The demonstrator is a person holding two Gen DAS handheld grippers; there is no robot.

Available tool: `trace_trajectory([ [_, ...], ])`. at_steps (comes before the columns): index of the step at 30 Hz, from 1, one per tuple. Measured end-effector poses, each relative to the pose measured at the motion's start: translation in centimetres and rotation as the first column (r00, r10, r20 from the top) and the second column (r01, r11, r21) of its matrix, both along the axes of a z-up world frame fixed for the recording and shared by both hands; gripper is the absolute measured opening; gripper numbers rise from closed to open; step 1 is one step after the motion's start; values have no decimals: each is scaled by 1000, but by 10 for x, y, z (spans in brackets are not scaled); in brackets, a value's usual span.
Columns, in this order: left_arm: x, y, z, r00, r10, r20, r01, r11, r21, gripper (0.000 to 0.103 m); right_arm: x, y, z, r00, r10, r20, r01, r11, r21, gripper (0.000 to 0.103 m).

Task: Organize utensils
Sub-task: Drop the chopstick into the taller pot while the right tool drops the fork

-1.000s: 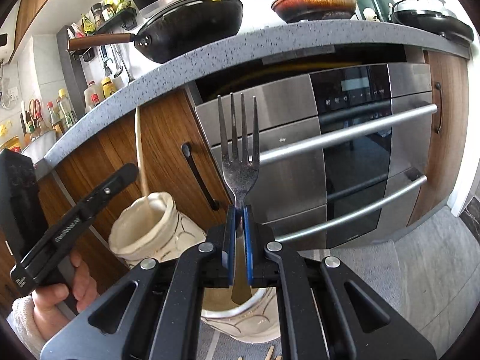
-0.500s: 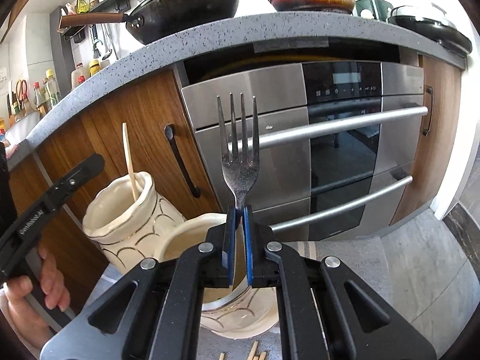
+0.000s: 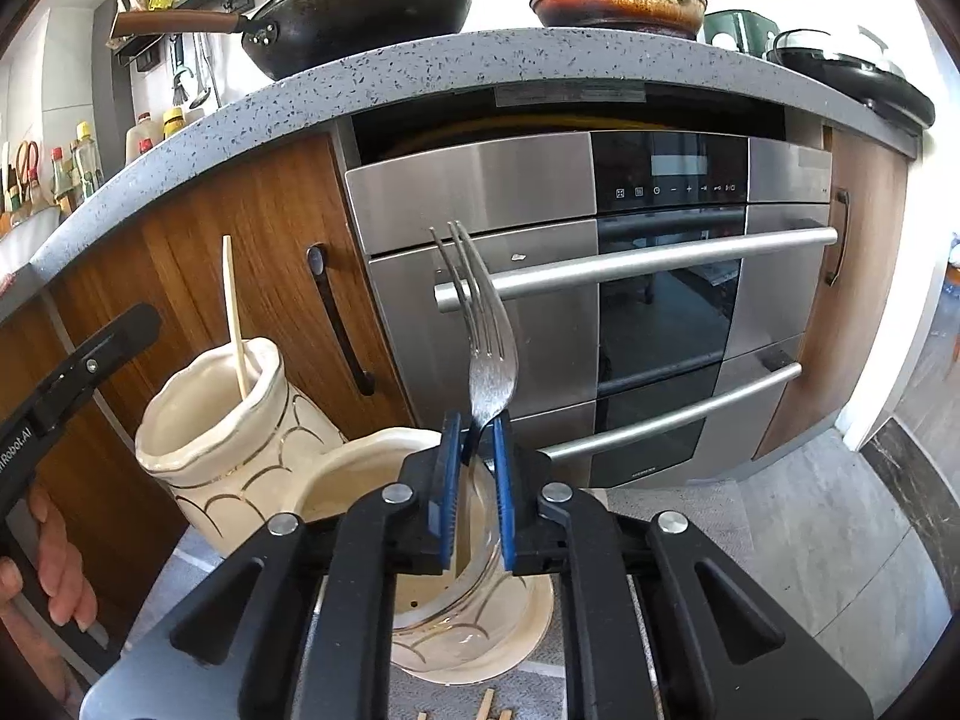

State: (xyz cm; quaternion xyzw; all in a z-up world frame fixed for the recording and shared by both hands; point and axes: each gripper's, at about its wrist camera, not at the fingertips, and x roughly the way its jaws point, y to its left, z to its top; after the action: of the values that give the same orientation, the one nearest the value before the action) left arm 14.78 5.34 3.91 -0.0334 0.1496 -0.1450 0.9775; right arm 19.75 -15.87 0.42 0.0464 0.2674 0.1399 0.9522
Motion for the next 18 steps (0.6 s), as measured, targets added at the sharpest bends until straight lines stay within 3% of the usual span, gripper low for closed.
trace_trajectory([
  [5, -1, -1, 0, 1000, 2, -11, -2, 1000, 7, 9, 0, -3, 1, 1000, -2, -9, 2, 1000, 14, 15],
  [9, -7, -3, 2, 1000, 13, -8, -13, 999, 31, 16, -12, -11, 9, 1000, 1, 7, -1, 999, 41, 36],
  [11, -13, -4, 4, 1000, 20, -4, -20, 999, 40, 28, -20, -17, 13, 1000, 0, 17, -1, 998, 60, 44],
  [13, -19, -4, 6, 999, 41, 6, -41, 998, 44, 67, -33, -26, 18, 1000, -3, 28, 1, 997, 77, 54],
  [15, -27, -3, 8, 998, 59, 19, -60, 997, 47, 78, -45, -35, 23, 999, -9, 40, 5, 996, 89, 65],
  [18, -40, -3, 13, 997, 67, 29, -69, 995, 67, 80, -67, -50, 32, 997, -19, 69, 12, 996, 94, 86],
])
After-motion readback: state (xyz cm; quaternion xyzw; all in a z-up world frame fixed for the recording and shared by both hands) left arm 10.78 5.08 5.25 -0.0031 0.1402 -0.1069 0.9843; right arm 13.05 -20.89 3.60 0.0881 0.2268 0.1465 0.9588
